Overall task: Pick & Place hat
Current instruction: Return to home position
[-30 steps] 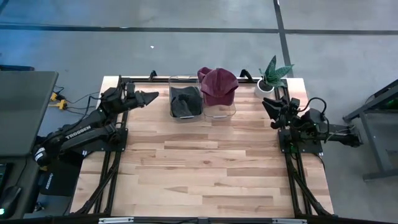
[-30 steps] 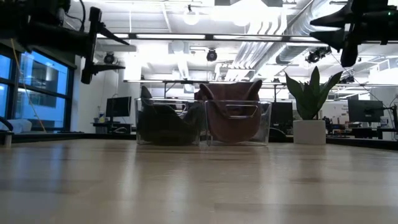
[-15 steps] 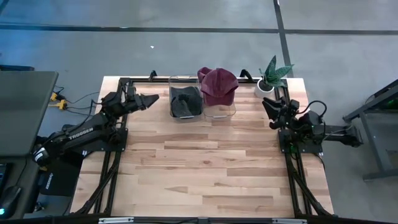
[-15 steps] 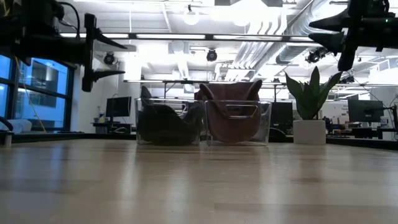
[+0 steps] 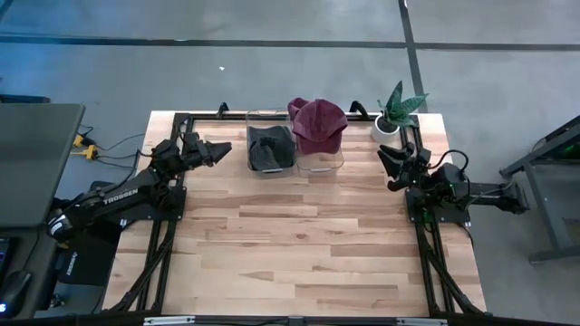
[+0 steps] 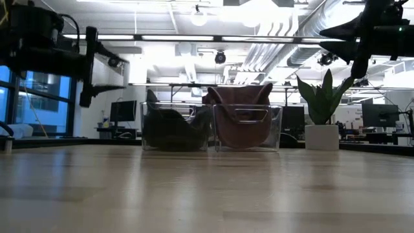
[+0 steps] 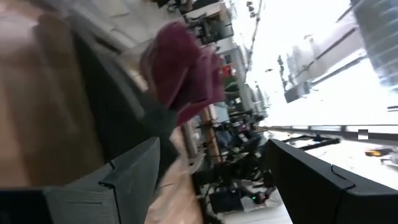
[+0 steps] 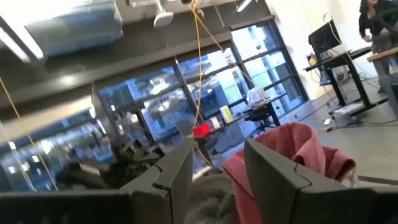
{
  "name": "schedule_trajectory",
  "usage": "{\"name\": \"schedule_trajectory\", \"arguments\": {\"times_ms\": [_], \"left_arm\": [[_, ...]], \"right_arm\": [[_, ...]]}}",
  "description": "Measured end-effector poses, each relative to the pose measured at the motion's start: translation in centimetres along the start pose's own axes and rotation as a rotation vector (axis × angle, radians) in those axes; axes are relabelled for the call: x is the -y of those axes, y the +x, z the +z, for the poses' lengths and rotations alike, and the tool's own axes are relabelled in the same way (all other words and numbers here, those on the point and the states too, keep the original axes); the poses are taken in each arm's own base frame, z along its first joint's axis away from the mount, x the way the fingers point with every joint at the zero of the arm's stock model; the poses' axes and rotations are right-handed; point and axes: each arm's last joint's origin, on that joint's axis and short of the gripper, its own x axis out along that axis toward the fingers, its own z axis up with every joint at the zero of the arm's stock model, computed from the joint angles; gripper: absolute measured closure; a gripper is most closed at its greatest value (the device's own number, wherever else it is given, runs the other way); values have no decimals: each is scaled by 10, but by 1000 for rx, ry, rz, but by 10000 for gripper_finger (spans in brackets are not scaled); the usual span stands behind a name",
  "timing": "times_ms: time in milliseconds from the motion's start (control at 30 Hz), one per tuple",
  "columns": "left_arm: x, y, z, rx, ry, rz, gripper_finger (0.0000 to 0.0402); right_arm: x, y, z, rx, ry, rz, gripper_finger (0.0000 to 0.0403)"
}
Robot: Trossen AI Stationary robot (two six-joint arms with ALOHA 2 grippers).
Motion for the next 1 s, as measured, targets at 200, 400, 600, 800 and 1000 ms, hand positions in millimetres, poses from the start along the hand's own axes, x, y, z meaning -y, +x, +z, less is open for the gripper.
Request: {"name": "schedule_trajectory", "arguments": {"times_ms": [200,400,600,800,1000], "left_arm": [[-10,-3,-4,-12,-7,19,115],[-19,-4,-7,-25,-30,104,115],[-26,-5,-9,-44,-49,176,115],[-32,-6,-12,-61,-66,234,115],[-38,-8,-14,-92,1,298,115]], "right_arm": [[-1,0,-2,-22,-104,34,263],[-1,0,-2,-24,-104,38,263],[0,0,-4,-43,-190,20,263],[1,0,-7,-75,-297,19,263],[2,0,-8,-83,-316,19,263]]}}
